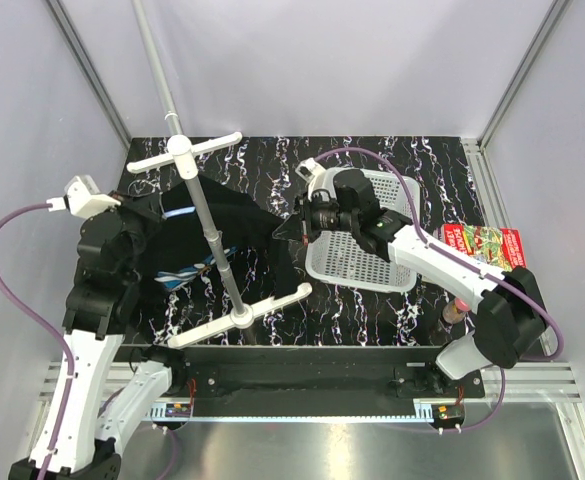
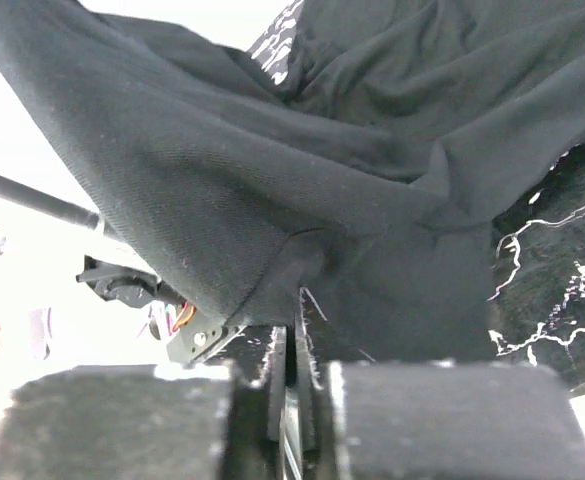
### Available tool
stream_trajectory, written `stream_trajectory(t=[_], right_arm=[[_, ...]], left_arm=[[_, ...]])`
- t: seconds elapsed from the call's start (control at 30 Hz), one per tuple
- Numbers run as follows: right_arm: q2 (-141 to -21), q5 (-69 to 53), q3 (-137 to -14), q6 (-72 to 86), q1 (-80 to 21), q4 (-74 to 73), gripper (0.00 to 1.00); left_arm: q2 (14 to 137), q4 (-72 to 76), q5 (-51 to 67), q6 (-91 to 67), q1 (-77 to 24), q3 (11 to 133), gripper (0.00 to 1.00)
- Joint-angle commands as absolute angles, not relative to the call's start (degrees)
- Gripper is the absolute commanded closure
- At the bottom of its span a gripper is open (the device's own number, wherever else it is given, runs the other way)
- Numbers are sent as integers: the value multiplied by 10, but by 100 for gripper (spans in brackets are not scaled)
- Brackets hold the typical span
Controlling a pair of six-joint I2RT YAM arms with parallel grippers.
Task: Remove the t-shirt from the hanger
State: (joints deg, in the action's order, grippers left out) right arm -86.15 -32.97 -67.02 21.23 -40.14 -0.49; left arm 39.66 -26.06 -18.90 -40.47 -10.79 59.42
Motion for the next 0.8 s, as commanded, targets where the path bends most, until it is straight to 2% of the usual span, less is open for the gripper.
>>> stream_trajectory(t=[0.0, 0.17, 0.43, 0.77], right_arm=[[-831, -280, -672, 246, -404, 31, 100], [-805, -174, -651, 303, -405, 30, 100], [-775, -31, -615, 391, -399, 18, 100], [-741, 2, -535, 497, -322, 23, 100]], left_arm=[[361, -214, -234, -442, -106, 577, 100], [294, -189, -293, -456, -106, 520, 100], [241, -204, -362, -447, -106, 507, 100], [161, -238, -448, -438, -106, 499, 100]])
